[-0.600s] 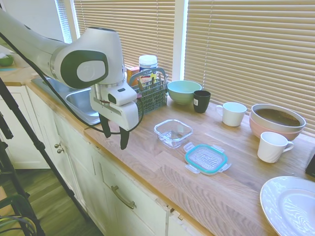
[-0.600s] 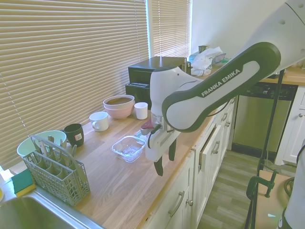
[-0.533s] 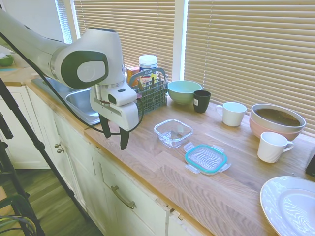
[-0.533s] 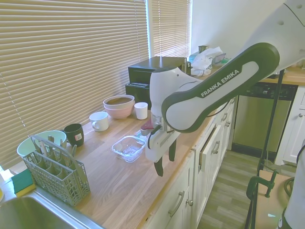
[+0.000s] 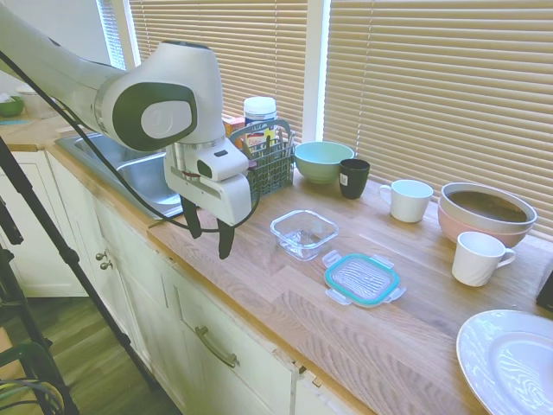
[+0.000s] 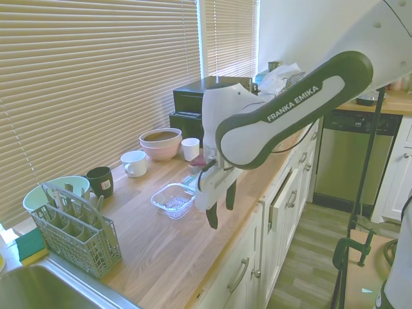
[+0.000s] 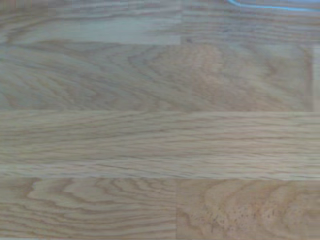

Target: Cover the lid of the food container

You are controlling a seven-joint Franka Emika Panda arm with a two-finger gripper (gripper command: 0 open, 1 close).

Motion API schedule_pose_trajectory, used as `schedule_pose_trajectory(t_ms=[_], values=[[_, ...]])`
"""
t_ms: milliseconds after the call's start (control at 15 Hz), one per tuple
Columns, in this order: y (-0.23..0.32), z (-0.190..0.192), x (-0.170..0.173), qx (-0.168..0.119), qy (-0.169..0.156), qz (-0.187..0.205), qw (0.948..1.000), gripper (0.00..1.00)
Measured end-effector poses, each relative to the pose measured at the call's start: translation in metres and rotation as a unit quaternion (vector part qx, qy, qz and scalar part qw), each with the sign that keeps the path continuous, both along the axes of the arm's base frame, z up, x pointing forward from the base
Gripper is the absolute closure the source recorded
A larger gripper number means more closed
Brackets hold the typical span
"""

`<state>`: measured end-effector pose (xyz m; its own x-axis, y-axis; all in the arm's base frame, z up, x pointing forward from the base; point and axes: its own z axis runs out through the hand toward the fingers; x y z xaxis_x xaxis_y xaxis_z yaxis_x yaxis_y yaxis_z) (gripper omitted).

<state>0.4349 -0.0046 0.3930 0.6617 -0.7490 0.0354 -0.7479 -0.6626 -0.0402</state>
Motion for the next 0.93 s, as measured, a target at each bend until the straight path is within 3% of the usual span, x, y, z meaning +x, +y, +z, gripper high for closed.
schedule_pose_trajectory(t_ms=[933], values=[[-0.131,0.054,0.052,0.02,-0.03,-0.011,0.9993,0.0]])
